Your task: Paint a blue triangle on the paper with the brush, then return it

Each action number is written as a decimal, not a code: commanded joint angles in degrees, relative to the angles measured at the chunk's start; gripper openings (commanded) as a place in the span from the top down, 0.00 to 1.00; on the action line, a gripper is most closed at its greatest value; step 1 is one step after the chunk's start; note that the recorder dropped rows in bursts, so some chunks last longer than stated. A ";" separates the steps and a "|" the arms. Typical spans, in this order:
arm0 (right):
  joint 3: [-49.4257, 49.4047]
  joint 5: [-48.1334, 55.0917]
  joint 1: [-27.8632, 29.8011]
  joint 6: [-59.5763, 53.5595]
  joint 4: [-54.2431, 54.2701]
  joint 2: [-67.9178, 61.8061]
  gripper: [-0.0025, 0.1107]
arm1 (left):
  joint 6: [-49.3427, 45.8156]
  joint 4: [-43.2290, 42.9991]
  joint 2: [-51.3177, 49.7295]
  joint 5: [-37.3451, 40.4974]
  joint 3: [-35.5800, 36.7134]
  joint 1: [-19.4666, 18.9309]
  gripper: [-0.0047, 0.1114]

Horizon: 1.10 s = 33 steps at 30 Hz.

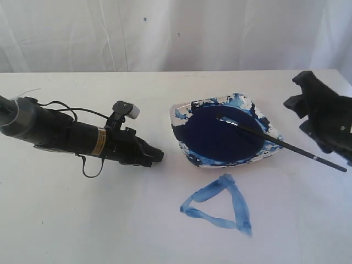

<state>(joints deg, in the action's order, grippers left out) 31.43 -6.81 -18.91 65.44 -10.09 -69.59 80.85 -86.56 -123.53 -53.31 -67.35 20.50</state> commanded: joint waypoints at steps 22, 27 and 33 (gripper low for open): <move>-9.74 16.94 -0.01 -33.54 -16.72 59.08 0.98 | -0.07 -0.85 0.12 2.45 -0.05 0.20 0.96; -9.74 18.07 -0.01 -33.54 -15.10 59.78 0.98 | -0.07 -0.85 0.12 2.45 -0.05 0.20 0.96; -9.74 18.32 -0.01 -33.54 -15.22 59.78 0.98 | -0.07 -0.85 0.12 2.45 -0.05 0.20 0.96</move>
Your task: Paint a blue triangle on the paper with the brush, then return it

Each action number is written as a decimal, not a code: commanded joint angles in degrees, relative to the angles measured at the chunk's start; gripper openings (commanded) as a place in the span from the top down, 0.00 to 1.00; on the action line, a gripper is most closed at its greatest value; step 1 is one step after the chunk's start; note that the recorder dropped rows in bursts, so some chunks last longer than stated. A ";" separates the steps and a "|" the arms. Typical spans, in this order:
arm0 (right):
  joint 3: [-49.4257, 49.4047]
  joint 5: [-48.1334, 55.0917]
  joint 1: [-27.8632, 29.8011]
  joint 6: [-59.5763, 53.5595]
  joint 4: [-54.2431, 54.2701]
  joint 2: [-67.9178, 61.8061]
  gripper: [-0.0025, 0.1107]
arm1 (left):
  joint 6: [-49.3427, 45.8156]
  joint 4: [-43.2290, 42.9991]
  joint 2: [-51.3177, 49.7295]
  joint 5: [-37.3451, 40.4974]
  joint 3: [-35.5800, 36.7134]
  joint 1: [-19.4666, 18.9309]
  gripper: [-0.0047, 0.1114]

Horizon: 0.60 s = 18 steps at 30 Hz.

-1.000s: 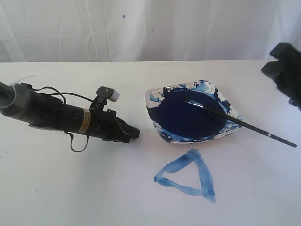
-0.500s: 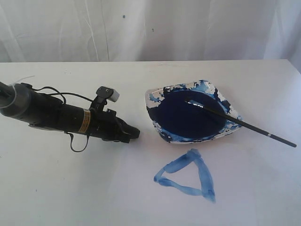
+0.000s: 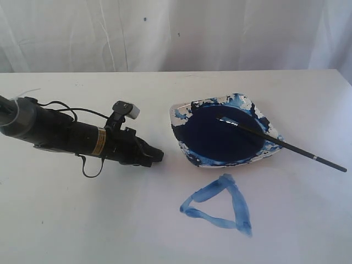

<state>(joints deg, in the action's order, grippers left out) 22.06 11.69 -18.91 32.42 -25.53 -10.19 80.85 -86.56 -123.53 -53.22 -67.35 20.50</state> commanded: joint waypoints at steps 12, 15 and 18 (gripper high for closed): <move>-0.37 -0.19 -0.01 -0.51 0.22 0.38 0.98 | -0.06 -0.69 0.12 2.08 -0.05 0.20 0.96; -0.37 -0.19 -0.01 -0.51 0.22 0.38 0.98 | 0.44 -0.69 0.12 1.58 -0.05 0.20 0.96; -0.37 -0.19 -0.01 -0.51 0.22 0.38 0.98 | 0.56 -2.19 0.90 -1.08 -0.05 -0.44 0.96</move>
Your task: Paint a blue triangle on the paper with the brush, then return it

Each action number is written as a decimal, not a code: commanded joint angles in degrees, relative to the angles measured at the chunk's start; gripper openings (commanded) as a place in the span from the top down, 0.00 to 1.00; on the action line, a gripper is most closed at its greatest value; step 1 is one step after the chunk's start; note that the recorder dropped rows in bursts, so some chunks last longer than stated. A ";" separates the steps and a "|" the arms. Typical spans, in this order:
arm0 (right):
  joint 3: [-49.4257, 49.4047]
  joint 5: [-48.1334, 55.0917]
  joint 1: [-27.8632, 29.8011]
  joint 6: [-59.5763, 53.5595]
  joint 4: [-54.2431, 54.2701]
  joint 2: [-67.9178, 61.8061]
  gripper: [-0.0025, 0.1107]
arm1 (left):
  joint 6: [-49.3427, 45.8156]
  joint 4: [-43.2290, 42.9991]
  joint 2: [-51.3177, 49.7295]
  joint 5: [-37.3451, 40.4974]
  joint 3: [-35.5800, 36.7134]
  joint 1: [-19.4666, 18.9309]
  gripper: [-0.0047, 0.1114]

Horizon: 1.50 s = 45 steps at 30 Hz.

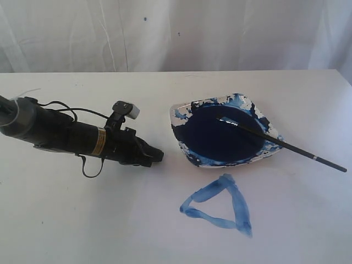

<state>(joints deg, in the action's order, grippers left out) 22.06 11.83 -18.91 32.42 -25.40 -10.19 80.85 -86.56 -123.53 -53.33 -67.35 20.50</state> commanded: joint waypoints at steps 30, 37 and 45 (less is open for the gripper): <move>-0.37 -0.09 -0.01 -0.51 0.08 0.38 0.98 | 19.12 -11.39 71.25 15.90 26.55 -10.73 0.96; -0.37 -0.09 -0.01 -0.51 0.08 0.38 0.98 | 18.60 -13.39 76.85 25.20 30.16 -10.42 0.96; -0.37 0.70 -0.01 -0.51 0.08 0.38 0.98 | 30.13 -13.39 98.36 45.03 44.24 -10.42 0.96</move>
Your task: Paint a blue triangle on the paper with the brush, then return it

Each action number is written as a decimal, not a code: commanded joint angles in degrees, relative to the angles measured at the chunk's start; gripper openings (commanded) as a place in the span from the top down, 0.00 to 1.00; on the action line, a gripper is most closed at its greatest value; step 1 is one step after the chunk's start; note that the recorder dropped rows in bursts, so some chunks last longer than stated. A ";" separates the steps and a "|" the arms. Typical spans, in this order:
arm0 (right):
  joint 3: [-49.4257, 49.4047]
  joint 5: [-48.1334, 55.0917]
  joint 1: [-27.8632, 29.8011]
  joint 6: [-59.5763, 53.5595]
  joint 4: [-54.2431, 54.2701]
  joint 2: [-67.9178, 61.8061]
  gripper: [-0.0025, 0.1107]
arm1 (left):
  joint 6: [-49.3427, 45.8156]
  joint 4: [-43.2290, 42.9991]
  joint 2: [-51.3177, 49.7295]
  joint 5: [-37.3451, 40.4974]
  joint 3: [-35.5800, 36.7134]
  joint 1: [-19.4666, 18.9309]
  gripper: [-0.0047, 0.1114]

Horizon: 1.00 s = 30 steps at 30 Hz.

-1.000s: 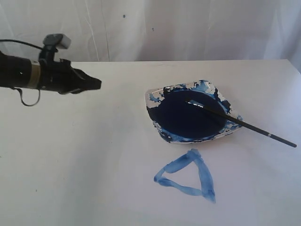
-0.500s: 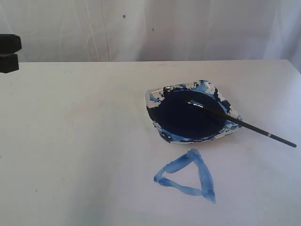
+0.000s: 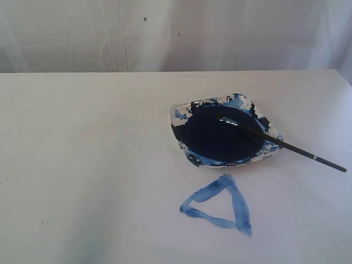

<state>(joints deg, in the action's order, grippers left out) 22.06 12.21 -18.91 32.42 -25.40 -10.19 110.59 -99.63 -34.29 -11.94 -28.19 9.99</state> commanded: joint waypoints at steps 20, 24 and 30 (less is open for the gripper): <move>-0.37 0.54 -0.01 -0.51 -0.03 0.38 0.98 | -88.94 86.93 18.30 7.84 20.89 0.09 0.96; -0.37 0.54 -0.01 -0.51 -0.03 0.38 0.98 | -103.74 95.97 20.13 8.40 26.14 0.09 0.96; -0.37 0.54 -0.01 -0.51 -0.03 0.38 0.98 | -105.25 96.34 24.92 12.72 28.19 0.09 0.96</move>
<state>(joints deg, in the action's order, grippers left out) 22.06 13.14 -18.91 32.42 -25.40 -10.19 6.75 -4.95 -11.57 -2.55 -0.33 9.99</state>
